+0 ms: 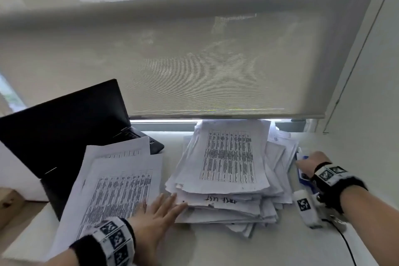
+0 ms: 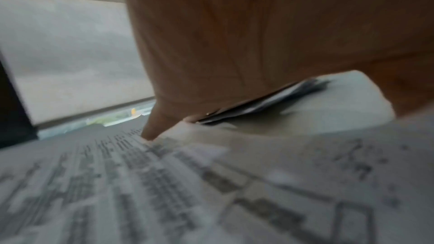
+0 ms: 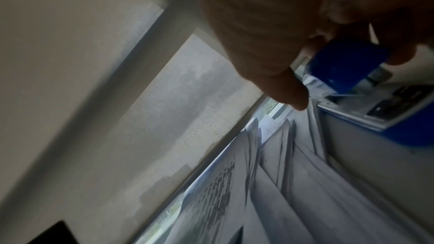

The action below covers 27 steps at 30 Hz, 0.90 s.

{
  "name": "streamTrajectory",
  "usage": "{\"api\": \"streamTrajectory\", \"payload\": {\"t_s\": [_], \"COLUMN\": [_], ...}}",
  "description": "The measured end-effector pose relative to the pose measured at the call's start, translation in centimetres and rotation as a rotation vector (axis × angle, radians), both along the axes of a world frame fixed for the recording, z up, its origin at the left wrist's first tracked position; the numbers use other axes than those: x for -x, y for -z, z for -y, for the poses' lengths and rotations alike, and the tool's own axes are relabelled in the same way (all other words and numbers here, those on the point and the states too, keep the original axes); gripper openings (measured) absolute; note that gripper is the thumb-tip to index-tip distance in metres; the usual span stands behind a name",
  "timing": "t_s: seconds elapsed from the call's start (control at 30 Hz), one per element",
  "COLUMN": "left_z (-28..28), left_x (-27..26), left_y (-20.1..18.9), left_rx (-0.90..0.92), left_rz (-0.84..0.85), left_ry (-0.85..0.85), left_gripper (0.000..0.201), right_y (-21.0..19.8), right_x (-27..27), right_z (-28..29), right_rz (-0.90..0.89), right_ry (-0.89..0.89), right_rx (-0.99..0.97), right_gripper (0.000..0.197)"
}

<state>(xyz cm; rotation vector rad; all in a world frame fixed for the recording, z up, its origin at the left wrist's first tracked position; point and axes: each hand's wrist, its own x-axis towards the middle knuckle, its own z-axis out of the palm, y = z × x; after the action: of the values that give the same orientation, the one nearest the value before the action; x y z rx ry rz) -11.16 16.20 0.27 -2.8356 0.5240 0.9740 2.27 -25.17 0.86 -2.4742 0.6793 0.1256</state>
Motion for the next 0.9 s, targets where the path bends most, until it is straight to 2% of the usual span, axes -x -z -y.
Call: {"api": "streamTrajectory", "payload": {"t_s": [0.07,0.13,0.2,0.3,0.37,0.43,0.53,0.63,0.7,0.73,0.77,0.83,0.9], "left_z": [0.1,-0.1,-1.0,-3.1,-3.8,-4.1,-3.9,-1.0,2.5,4.4,6.0,8.3,9.3], "left_x": [0.2,0.3,0.1,-0.8,-1.5,-2.4,-4.2,-5.9,-6.5,-6.7,-6.7,-6.7,-6.7], "left_y": [-0.5,-0.5,0.5,2.2,2.0,1.1,-0.2,-0.6,-0.6,-0.7,-0.7,-0.5,-0.6], "left_rx": [-0.020,-0.012,0.048,0.147,0.226,0.285,0.268,0.272,0.286,0.268,0.234,0.196,0.236], "left_rz": [0.000,0.020,0.043,0.131,0.180,0.202,0.234,0.310,0.344,0.334,0.319,0.345,0.408], "left_ry": [-0.053,-0.094,-0.152,-0.199,-0.215,-0.218,-0.246,-0.150,-0.045,-0.007,0.020,0.078,0.046], "left_gripper": [0.123,0.122,0.124,0.125,0.115,0.100,0.096,0.085,0.078,0.073,0.063,0.038,0.022], "right_y": [-0.8,-1.3,-2.0,-1.4,-0.9,-0.2,0.3,0.2,-0.7,-1.2,-1.4,-1.4,-1.1], "right_x": [1.4,2.4,3.3,4.2,4.9,5.5,6.5,7.1,8.2,8.8,9.2,10.1,10.7], "right_z": [-0.4,-0.2,0.3,2.2,3.0,3.7,3.8,3.5,2.7,2.1,1.8,1.5,1.4], "right_rz": [0.010,0.042,0.002,-0.106,-0.132,-0.138,-0.099,-0.108,-0.150,-0.160,-0.156,-0.161,-0.156], "right_ry": [-0.006,-0.036,-0.079,-0.099,-0.113,-0.119,-0.127,-0.143,-0.168,-0.180,-0.192,-0.185,-0.161], "right_rx": [0.016,0.054,0.111,0.228,0.225,0.164,0.113,0.120,0.177,0.201,0.214,0.200,0.116], "right_gripper": [0.040,0.031,0.021,0.055,0.062,0.048,0.034,0.032,0.038,0.031,0.024,0.028,0.021]}}
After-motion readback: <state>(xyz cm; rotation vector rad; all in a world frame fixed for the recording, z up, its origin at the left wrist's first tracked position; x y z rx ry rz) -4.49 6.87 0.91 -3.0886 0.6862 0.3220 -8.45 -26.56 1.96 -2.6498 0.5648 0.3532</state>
